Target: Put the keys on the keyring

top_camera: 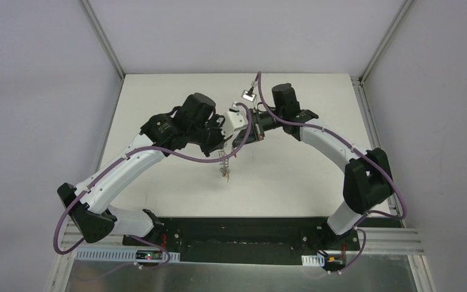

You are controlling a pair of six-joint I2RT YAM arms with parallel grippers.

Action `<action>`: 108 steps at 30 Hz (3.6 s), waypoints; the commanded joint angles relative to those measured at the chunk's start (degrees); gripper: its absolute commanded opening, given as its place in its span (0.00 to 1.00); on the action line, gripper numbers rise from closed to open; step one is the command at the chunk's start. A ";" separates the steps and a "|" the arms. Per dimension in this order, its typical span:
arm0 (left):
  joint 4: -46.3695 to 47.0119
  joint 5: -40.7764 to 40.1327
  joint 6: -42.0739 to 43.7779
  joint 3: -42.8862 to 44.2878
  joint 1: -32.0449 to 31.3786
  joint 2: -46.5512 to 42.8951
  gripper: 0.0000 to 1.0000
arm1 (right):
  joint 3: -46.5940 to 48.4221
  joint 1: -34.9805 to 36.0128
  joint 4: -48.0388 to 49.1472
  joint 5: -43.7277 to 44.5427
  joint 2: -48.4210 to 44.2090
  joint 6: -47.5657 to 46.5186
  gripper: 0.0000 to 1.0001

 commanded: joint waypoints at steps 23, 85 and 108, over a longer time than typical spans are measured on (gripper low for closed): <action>2.05 -0.81 -1.71 1.66 -1.10 -0.18 0.00 | 2.24 2.82 10.49 -3.13 -0.02 9.00 0.00; 1.10 4.35 0.87 0.26 -1.46 -1.87 0.00 | 4.55 3.24 -0.18 4.71 2.57 2.57 0.00; 2.62 10.49 -1.74 0.18 0.76 -2.54 0.00 | -5.04 3.91 19.36 -3.02 0.12 12.03 0.14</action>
